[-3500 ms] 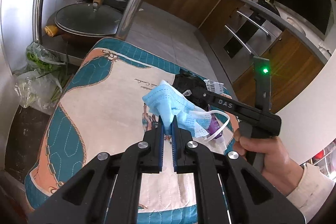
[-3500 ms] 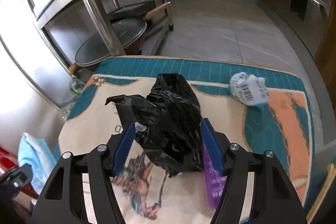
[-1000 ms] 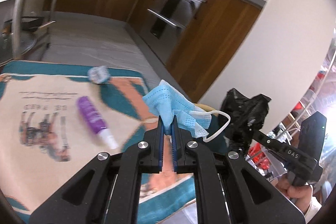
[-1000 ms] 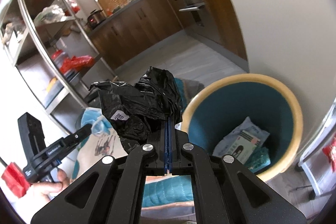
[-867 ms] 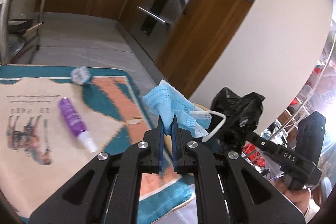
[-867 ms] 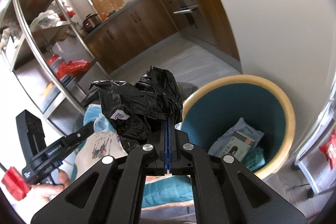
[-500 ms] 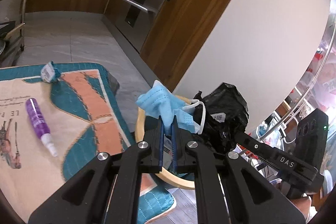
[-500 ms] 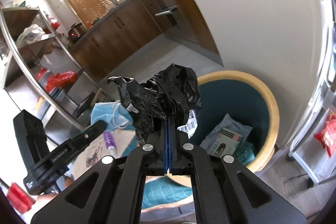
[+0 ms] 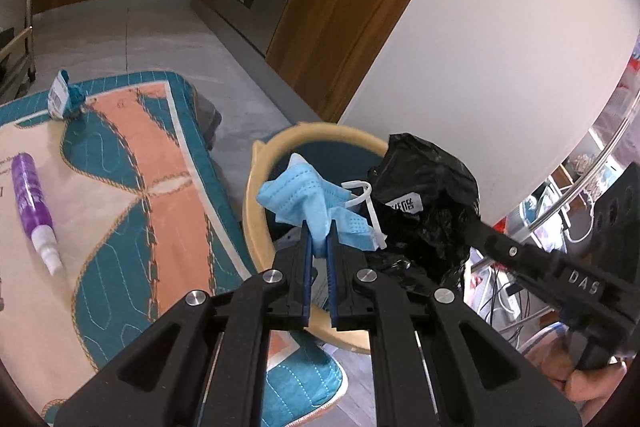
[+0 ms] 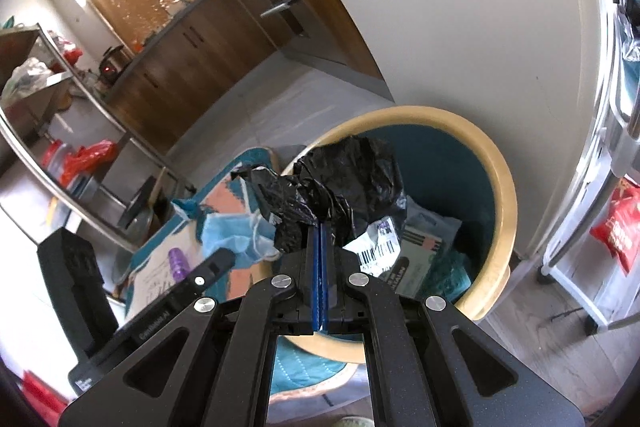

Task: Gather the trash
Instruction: 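Carry the blue mask and black bag over the teal bin with both tools, then open both tools to drop the mask and black bag into the bin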

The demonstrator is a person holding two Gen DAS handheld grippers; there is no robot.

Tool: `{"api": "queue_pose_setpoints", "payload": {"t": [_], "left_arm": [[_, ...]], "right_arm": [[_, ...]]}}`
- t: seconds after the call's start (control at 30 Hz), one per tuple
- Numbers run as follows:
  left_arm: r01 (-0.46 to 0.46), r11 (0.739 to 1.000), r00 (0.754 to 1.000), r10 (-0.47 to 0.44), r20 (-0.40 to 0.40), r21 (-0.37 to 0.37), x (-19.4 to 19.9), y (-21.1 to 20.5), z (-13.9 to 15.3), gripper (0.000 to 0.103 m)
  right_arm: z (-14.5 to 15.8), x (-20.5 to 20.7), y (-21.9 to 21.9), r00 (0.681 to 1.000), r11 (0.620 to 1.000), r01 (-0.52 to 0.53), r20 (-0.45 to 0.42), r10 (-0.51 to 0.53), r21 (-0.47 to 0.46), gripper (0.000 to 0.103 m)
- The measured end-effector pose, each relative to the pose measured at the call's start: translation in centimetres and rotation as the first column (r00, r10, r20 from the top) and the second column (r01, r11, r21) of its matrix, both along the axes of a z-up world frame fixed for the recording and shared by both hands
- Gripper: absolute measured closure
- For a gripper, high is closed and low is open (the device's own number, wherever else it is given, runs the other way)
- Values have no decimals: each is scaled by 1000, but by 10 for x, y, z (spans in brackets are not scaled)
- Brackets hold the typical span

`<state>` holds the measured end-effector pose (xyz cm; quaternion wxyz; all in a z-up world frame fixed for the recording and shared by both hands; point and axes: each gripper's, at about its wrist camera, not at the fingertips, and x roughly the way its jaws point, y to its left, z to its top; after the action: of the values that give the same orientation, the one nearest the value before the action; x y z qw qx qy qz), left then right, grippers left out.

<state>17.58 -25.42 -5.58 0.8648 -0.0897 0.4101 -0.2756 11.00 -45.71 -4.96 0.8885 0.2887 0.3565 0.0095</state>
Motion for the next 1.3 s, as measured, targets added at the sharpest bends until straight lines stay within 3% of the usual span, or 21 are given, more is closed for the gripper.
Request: {"api": "queue_pose_setpoints", "payload": {"t": [0.3, 0.47, 0.57, 0.6, 0.73, 0.93, 1.07, 1.3], "left_arm": [[94, 992, 995, -92, -25, 81, -1, -28, -14, 97], [121, 989, 992, -117, -51, 89, -1, -34, -19, 97], [111, 989, 993, -107, -51, 97, 0, -33, -19, 78], [105, 990, 994, -101, -50, 92, -1, -30, -18, 68], [88, 993, 996, -86, -31, 73, -5, -19, -11, 45], [71, 995, 997, -71, 0, 65, -7, -4, 0, 37], [52, 997, 998, -53, 17, 64, -12, 6, 7, 32], [-50, 995, 998, 46, 49, 92, -20, 46, 15, 21]], "right_arm": [[-10, 5, -4, 998, 1000, 18, -54, -19, -24, 101], [-13, 6, -6, 996, 999, 36, -78, -38, -22, 101], [-16, 7, -10, 995, 999, 51, -90, -50, 6, 101], [-17, 7, -10, 994, 998, 53, -92, -52, 14, 97], [-17, 6, -10, 995, 998, 55, -83, -52, 28, 90], [-15, 5, -11, 996, 998, 57, -66, -55, 34, 84], [-11, 3, -10, 997, 997, 67, -35, -66, 31, 66], [-11, 8, 1, 999, 999, 37, -19, -36, 19, 52]]}}
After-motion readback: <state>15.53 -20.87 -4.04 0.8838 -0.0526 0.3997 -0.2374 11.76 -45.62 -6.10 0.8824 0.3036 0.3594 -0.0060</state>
